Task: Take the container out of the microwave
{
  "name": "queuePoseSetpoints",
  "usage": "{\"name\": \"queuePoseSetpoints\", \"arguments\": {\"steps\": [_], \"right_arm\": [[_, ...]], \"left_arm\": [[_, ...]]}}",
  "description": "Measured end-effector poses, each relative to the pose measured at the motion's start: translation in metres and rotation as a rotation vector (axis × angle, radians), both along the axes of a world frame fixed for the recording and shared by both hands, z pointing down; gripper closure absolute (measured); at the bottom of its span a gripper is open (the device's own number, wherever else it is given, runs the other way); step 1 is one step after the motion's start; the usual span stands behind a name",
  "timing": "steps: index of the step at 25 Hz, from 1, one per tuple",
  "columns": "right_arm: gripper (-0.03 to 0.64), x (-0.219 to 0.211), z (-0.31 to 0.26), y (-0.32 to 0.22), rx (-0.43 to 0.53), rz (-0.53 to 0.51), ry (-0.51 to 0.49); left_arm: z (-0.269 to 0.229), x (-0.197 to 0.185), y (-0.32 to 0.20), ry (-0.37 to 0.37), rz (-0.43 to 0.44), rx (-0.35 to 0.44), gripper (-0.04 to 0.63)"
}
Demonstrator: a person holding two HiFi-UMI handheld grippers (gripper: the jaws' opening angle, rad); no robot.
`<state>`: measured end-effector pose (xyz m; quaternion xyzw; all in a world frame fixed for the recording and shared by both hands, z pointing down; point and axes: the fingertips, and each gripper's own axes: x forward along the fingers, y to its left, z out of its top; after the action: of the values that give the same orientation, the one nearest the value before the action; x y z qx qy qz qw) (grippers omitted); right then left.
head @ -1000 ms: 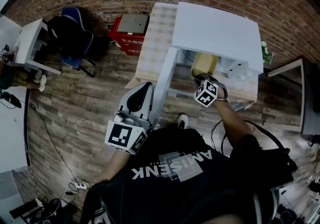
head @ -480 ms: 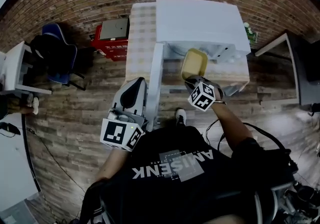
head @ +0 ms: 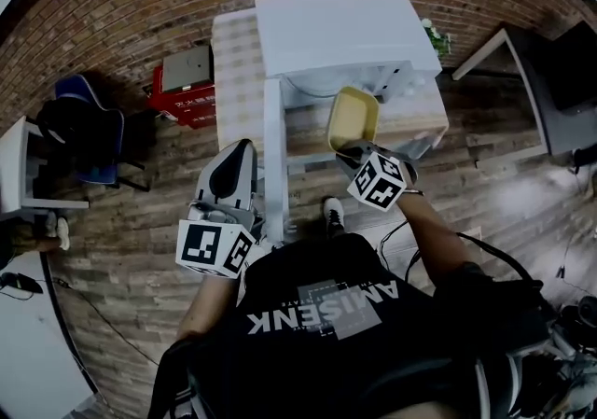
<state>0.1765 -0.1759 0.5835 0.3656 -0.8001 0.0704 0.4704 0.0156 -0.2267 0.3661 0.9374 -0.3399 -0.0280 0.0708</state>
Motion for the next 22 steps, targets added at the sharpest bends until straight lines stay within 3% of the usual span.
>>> {"name": "queuePoseSetpoints", "arguments": {"steps": [3,17,22], "right_arm": [[0.574,0.001,-0.017,0.006,0.01,0.044,-0.034],[0.574,0.012,-0.099,0.023,0.125,0.076,0.006],[0.574,0.018,-0.12,0.023,0.162,0.104,0.008]], "left_arm": [[0.001,-0.001,-0.001,-0.005,0.015,0.002,0.583],[-0.007,0.01,-0.003,-0.004,0.066,0.037,0.583],[-0.012,0.005,-0.014,0.0,0.048,0.051,0.583]]}}
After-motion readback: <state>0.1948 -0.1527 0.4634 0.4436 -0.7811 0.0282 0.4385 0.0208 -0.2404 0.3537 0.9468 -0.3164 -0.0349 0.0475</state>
